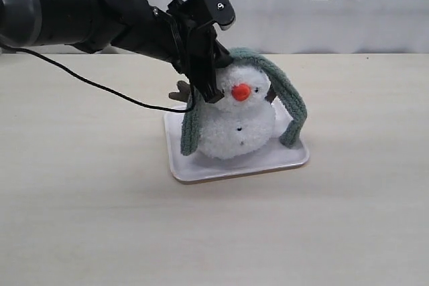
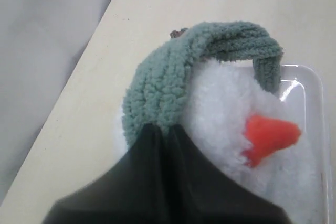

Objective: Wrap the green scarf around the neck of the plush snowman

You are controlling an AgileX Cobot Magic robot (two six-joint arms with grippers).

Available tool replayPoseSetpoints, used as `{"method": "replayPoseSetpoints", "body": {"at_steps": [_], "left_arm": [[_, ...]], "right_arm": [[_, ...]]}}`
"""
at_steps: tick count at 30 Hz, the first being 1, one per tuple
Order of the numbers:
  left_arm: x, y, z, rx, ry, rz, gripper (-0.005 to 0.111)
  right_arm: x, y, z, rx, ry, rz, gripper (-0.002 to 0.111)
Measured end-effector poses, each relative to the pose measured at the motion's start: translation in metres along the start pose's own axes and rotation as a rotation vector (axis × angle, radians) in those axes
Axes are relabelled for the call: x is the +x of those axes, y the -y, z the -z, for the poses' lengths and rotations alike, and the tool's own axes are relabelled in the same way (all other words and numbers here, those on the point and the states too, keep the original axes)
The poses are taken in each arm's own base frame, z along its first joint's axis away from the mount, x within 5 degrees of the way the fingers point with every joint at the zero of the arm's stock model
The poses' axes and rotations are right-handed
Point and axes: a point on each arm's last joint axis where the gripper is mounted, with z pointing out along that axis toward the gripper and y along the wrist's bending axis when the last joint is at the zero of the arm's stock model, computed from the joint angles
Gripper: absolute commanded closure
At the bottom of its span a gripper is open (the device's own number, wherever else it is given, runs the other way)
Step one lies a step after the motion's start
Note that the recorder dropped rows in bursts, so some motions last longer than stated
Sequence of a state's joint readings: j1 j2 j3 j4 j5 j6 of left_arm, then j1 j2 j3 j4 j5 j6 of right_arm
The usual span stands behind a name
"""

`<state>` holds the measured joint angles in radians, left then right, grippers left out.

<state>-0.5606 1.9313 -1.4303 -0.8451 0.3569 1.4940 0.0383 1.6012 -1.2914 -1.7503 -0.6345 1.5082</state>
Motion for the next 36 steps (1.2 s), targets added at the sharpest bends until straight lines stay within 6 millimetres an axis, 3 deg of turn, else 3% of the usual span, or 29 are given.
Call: {"method": "replayPoseSetpoints", "body": {"at_steps": [7,12,23,36], "left_arm": [[-0.004,-0.009,0.006,-0.081,0.016,-0.004,0.107],[-0.006,-0.016,0.007,-0.163,0.045,0.092,0.107],[0.026,-0.003,-0.033,-0.098,-0.033,0.19,0.107],[0.029,0.005,-0.038,-0.016,-0.04,0.287,0.107]], "right_arm": [[0.0,0.0,0.0,0.0,0.0,0.0,0.104],[0.0,0.0,0.0,0.0,0.0,0.0,0.104],[0.0,0.0,0.0,0.0,0.0,0.0,0.104],[0.0,-0.002,0.0,-0.018,0.001,0.0,0.104]]}}
